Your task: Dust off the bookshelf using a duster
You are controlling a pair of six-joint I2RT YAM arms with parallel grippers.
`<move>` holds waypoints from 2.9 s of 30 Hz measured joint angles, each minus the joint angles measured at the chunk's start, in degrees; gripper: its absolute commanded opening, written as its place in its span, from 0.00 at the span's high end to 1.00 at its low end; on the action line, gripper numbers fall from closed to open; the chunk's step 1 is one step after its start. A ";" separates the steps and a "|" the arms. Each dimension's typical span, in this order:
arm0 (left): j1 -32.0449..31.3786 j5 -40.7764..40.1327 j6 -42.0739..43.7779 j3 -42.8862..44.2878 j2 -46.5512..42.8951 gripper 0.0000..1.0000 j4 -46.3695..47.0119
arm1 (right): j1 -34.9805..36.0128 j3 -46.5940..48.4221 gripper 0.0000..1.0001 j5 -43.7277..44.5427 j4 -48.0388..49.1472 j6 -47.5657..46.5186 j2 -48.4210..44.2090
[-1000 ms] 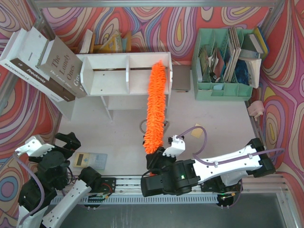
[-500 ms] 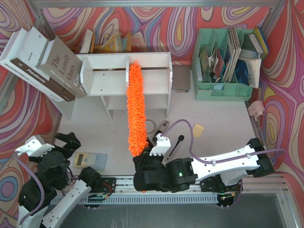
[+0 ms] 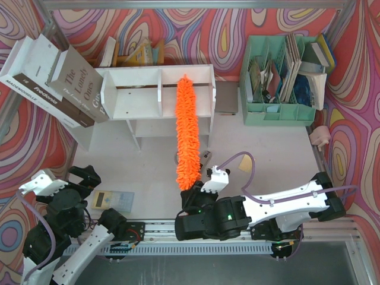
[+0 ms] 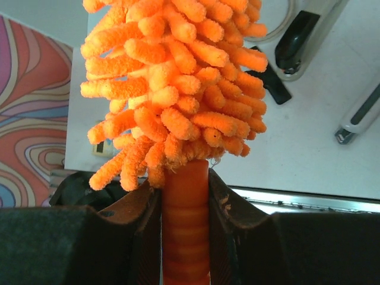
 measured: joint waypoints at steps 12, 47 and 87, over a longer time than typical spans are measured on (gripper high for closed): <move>0.00 0.00 0.00 0.00 0.00 0.02 0.02 | -1.42 -1.42 1.00 -0.85 6.78 -7.65 -1.16; 0.00 0.00 0.00 0.00 0.00 0.02 0.02 | -2.75 -2.86 1.00 -1.55 10.16 -11.52 -1.51; 0.00 0.00 0.00 -0.02 0.02 0.02 0.02 | -2.60 1.97 1.00 1.92 3.91 -10.82 -4.68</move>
